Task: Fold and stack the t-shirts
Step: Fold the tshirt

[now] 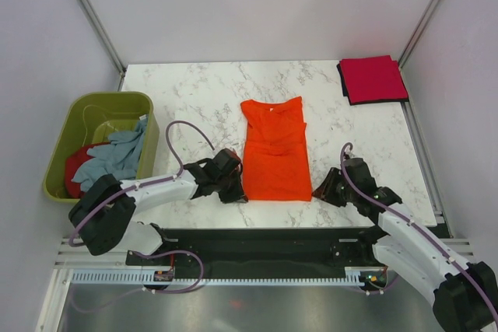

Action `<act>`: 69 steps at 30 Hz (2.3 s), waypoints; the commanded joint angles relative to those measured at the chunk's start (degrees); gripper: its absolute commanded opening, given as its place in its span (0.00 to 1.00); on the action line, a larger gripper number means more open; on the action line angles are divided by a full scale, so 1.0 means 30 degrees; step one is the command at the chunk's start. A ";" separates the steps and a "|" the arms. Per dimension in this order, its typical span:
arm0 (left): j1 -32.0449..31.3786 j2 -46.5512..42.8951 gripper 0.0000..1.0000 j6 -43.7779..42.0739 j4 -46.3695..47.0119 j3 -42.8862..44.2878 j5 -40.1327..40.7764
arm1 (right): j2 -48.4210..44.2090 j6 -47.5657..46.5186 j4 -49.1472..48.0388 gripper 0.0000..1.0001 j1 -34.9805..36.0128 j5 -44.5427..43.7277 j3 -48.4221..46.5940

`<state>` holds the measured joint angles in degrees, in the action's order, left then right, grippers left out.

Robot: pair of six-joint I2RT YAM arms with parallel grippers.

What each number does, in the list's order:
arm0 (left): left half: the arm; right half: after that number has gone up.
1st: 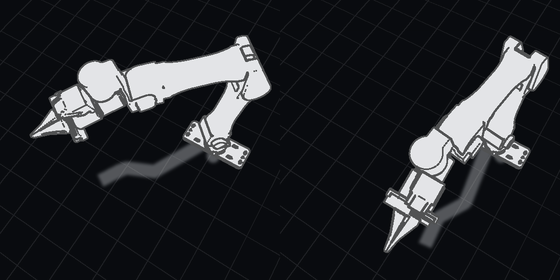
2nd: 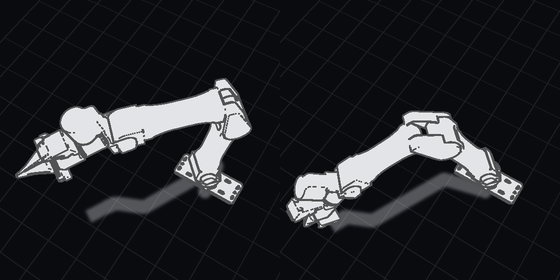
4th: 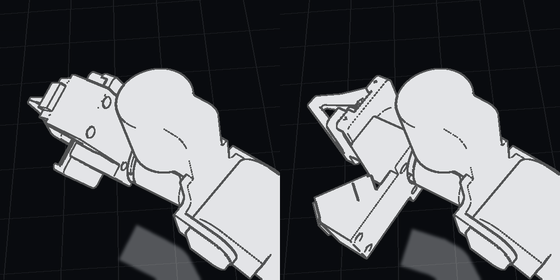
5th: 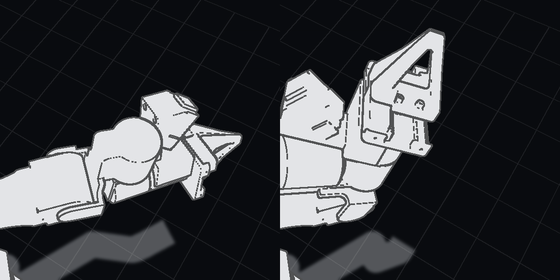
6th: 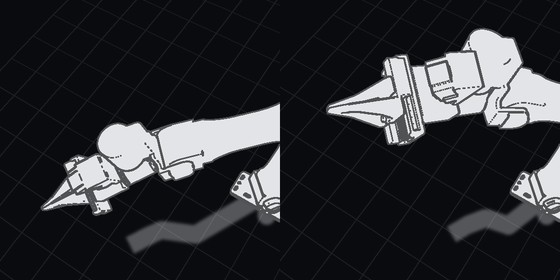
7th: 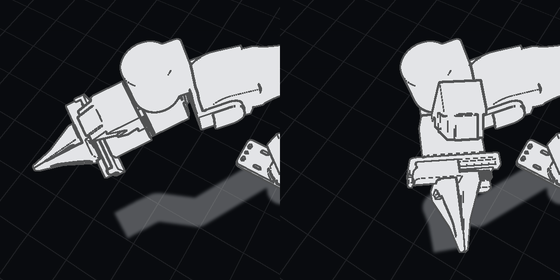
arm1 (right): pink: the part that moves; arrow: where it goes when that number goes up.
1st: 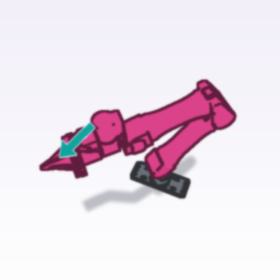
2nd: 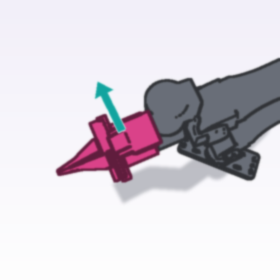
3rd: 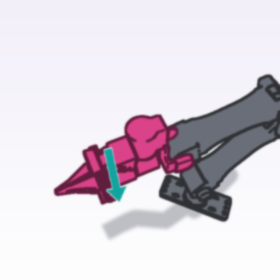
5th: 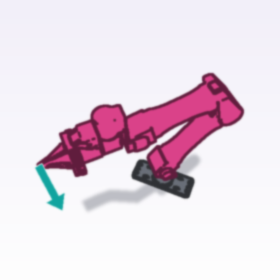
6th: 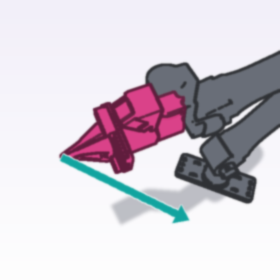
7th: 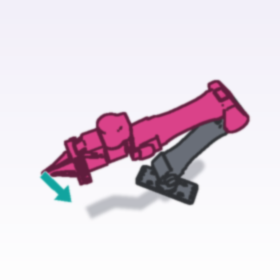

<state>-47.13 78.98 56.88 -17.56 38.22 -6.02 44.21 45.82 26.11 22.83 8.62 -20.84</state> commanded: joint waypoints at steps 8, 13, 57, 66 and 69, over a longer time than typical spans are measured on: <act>-0.0109 0.1095 0.02 -0.0504 -0.0210 0.0152 0.0601 | 0.2226 0.1512 -0.2668 0.41 0.1646 -0.1143 0.1029; -0.0138 0.1095 0.02 -0.0562 -0.0035 0.0035 0.0718 | 0.2461 0.1688 -0.3779 0.40 0.1823 -0.1527 0.1584; 0.0327 -0.0346 0.02 -0.2200 -0.5776 0.8579 0.2682 | 0.1313 -0.1795 0.0411 0.00 0.2205 -0.5595 -0.6992; 0.4605 0.4546 0.02 -0.4925 -0.6275 1.5607 0.0398 | 0.9457 -0.4550 -0.1933 0.00 0.0243 -0.4603 -1.3614; 0.5747 0.6861 0.02 -0.5629 -0.6333 1.8331 -0.0480 | 1.2035 -0.5078 -0.2285 0.00 -0.0430 -0.4107 -1.5840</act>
<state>-32.14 95.48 45.39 -36.27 85.32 -3.79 76.16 34.11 22.94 22.87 -5.43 -62.46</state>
